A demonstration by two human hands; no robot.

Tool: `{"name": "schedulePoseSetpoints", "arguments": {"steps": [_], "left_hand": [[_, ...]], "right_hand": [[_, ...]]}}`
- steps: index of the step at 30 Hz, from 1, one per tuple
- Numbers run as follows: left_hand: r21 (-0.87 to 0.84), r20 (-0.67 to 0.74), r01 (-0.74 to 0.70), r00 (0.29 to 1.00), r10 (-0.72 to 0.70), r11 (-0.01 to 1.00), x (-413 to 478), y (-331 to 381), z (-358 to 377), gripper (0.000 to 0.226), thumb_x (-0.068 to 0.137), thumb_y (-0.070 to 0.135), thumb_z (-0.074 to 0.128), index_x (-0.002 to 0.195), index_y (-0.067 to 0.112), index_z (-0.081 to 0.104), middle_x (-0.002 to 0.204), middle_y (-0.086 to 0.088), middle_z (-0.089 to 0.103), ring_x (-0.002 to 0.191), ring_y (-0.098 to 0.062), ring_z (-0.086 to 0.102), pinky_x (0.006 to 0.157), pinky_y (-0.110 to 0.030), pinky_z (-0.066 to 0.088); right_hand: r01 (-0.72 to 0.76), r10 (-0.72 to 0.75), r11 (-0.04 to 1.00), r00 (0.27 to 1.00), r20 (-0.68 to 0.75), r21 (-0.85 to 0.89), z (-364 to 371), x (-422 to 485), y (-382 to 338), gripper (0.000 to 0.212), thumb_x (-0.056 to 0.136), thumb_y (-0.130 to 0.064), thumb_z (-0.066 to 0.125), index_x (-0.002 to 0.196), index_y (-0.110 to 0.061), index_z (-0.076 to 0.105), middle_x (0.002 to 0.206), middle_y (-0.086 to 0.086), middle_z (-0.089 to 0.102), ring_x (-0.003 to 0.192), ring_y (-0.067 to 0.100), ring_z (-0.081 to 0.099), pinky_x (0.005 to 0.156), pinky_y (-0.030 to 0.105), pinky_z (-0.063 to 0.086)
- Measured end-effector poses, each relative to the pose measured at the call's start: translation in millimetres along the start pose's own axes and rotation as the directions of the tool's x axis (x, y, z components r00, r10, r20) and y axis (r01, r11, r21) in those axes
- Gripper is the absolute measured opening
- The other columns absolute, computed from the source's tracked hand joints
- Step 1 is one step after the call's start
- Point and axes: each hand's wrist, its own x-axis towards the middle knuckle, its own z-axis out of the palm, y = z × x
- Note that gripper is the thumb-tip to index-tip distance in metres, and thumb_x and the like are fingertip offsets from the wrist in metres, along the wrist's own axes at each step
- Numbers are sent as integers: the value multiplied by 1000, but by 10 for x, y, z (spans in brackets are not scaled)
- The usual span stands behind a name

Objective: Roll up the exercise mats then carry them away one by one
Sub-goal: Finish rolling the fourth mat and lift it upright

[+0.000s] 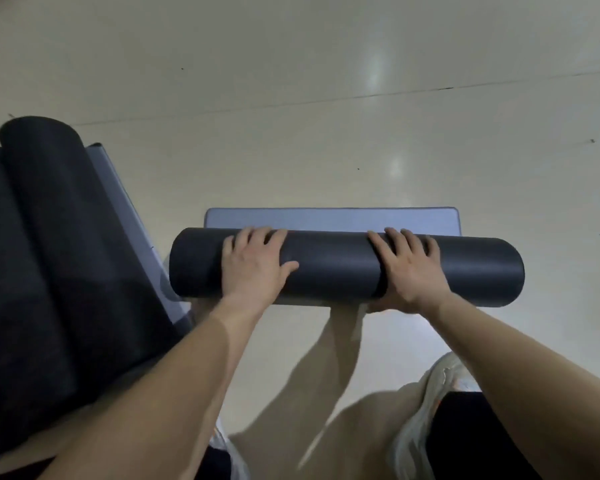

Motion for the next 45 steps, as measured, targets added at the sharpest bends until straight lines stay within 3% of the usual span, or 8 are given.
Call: {"name": "schedulePoseSetpoints", "arguments": {"steps": [4, 13, 18, 29, 32, 37, 41, 45], "left_hand": [[108, 96, 3, 995, -14, 994, 35, 176, 250, 135, 65, 86, 64, 157, 34, -21, 167, -8, -23, 152, -45, -17, 120, -66, 7], [-85, -9, -55, 998, 55, 995, 1196, -78, -13, 99, 78, 80, 59, 159, 38, 19, 169, 3, 19, 156, -28, 7, 124, -57, 6], [-169, -284, 63, 953, -109, 984, 771, 7, 440, 86, 88, 72, 49, 159, 30, 25, 169, -2, 16, 157, -29, 5, 123, -59, 6], [-439, -161, 367, 866, -473, 820, 670, -605, 215, 68, 89, 61, 63, 148, 37, 38, 168, -7, 8, 154, -34, 4, 120, -57, 23], [-450, -165, 387, 850, -501, 805, 664, -695, 140, 54, 92, 52, 65, 142, 39, 47, 166, -5, 16, 150, -36, 12, 116, -57, 27], [-597, -167, 475, 715, -679, 647, 619, -835, 94, 82, 82, 52, 77, 149, 25, 40, 159, -7, 27, 144, -36, 26, 115, -56, 32], [-747, 143, 551, 679, -720, 371, 630, -1127, 156, 131, 59, 66, 87, 159, 24, 13, 163, -8, 28, 147, -39, 31, 118, -58, 29], [-747, 147, 543, 697, -701, 383, 587, -1214, 140, 113, 59, 66, 86, 147, 16, 34, 145, -10, 53, 131, -39, 51, 108, -54, 43]], "right_hand": [[7, -7, 999, 1000, -9, -45, -382, 529, 134, 149, 50, -94, 71, 163, -33, -5, 172, 11, 5, 159, 37, 0, 122, 69, -1], [69, -73, 987, 997, -22, -143, -459, 1021, 493, 148, 38, -95, 71, 156, -44, -2, 148, 12, 41, 130, 42, 45, 104, 63, 39], [56, -68, 983, 996, -62, -176, -347, 951, 451, 145, 40, -95, 70, 157, -43, 2, 141, 10, 44, 124, 42, 47, 101, 60, 41], [30, -27, 999, 993, -111, 27, -188, 776, 364, 140, 49, -89, 74, 162, -35, 10, 157, 10, 39, 141, 39, 38, 119, 55, 30], [-112, 146, 976, 972, -184, 185, -7, 522, 659, 123, 66, -99, 47, 164, -30, 18, 167, 15, 27, 153, 40, 21, 126, 53, 14], [-437, 604, 689, 786, -127, 578, 380, 8, 1036, 104, 83, -86, 45, 163, -25, 15, 168, 23, 11, 153, 46, 14, 121, 62, 23], [-275, 650, 251, 759, 49, 928, 470, -128, 1070, 102, 69, -68, 76, 145, -13, 38, 144, 13, 49, 126, 37, 56, 102, 57, 52], [-256, 725, 117, 682, 94, 959, 483, -64, 962, 97, 64, -65, 78, 140, -19, 41, 135, 7, 56, 117, 32, 61, 99, 57, 54]]}}
